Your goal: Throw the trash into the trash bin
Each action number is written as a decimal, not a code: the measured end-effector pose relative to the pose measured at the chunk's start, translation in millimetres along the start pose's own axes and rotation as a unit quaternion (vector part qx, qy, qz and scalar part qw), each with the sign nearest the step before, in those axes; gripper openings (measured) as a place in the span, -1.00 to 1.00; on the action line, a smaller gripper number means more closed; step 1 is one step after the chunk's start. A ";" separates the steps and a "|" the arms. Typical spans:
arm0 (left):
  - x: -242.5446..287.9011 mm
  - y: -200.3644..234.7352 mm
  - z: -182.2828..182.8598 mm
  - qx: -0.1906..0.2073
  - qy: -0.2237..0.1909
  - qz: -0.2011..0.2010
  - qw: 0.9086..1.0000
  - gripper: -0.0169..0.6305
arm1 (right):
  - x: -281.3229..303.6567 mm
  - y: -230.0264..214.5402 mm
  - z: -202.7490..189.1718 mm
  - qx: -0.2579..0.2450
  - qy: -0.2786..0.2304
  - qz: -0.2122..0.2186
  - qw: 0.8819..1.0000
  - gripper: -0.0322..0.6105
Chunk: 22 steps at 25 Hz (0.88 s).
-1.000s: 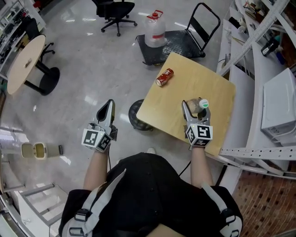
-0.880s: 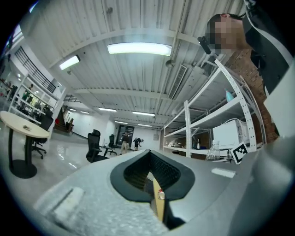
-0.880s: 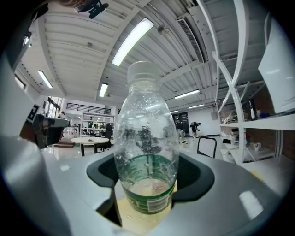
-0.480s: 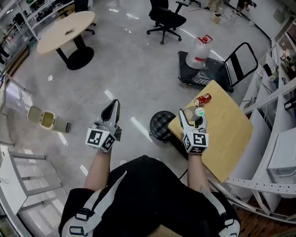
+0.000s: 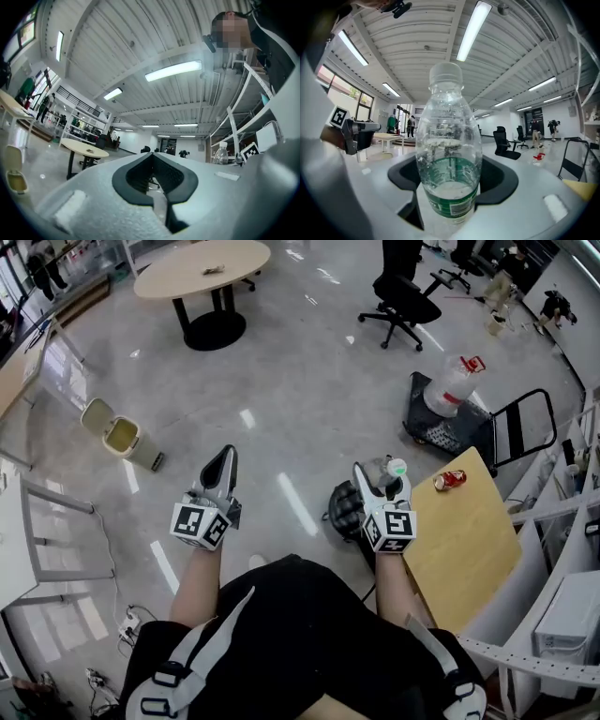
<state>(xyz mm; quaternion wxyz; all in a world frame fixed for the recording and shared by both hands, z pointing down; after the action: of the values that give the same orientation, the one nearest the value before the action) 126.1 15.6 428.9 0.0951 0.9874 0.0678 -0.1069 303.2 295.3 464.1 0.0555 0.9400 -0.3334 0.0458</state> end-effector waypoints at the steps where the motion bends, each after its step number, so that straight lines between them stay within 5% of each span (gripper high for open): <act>1: -11.3 8.6 2.9 0.007 0.002 0.011 1.000 -0.95 | 7.5 15.3 2.3 -0.005 -0.002 0.015 1.000 0.12; 9: -114.3 64.4 35.7 0.039 0.007 0.127 0.991 -0.95 | 48.3 148.6 19.4 -0.035 -0.016 0.139 0.990 0.12; 22: -275.4 111.8 59.5 0.051 -0.012 0.282 0.958 -0.95 | 60.5 326.2 30.2 -0.062 -0.031 0.303 0.951 0.12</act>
<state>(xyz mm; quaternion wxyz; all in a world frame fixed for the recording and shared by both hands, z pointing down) -135.1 -136.4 452.8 0.0717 0.9686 -0.2203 -0.0904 145.4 1.9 465.8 0.0864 0.7908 -0.6059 0.0103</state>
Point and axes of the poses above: the fingertips, and each gripper's own axes: x forward along the fingers, y to its left, z out of its top, the point moved 3 cm from there along -x, backward along the fingers, and after that the axes turned 12 degrees about -z, right-handed, at the moved point
